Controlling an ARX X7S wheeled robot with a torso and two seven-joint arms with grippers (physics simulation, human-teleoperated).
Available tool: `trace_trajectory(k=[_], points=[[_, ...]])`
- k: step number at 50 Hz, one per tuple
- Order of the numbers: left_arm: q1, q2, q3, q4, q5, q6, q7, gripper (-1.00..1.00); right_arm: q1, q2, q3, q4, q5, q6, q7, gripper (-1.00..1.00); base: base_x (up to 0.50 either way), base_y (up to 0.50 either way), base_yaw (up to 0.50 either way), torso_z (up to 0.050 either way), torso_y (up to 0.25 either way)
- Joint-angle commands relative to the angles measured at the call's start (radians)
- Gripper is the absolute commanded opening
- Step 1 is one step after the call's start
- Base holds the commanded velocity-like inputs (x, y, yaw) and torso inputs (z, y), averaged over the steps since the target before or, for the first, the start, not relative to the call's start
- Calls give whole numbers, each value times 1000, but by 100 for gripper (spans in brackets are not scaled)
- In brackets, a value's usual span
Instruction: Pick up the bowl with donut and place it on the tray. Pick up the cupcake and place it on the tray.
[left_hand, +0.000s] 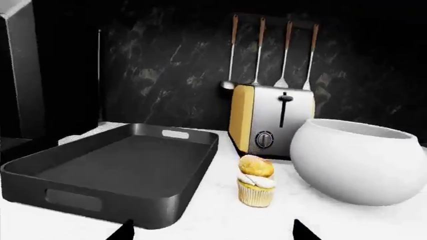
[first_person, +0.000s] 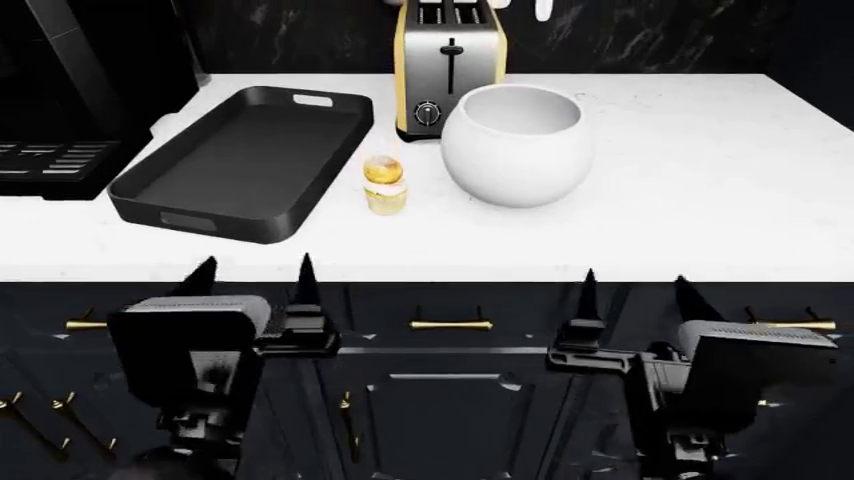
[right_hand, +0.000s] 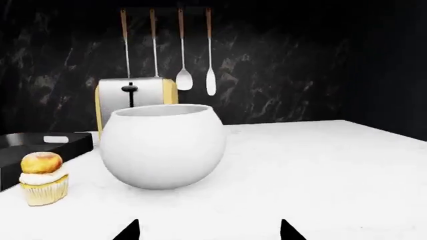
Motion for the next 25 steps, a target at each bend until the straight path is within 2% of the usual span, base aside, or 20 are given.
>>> trace_trajectory(k=[1, 4, 6, 9, 25], points=[[-492, -92, -246, 430, -677, -745, -224, 100, 362, 453, 102, -446, 766, 410, 647, 100, 0, 0, 0, 0, 0], [-654, -88, -318, 399, -907, -905, -361, 100, 505, 548, 103, -412, 1188, 434, 773, 100, 0, 0, 0, 0, 0], [-723, -89, -335, 374, -1025, -957, -450, 100, 562, 592, 99, -401, 1267, 439, 820, 100, 0, 0, 0, 0, 0], [-739, -85, -348, 365, -1109, -947, -508, 100, 505, 606, 144, -410, 1255, 420, 807, 100, 0, 0, 0, 0, 0], [-723, -102, -283, 375, -1057, -898, -498, 100, 502, 648, 175, -414, 1311, 397, 840, 100, 12, 0, 0, 0, 0]])
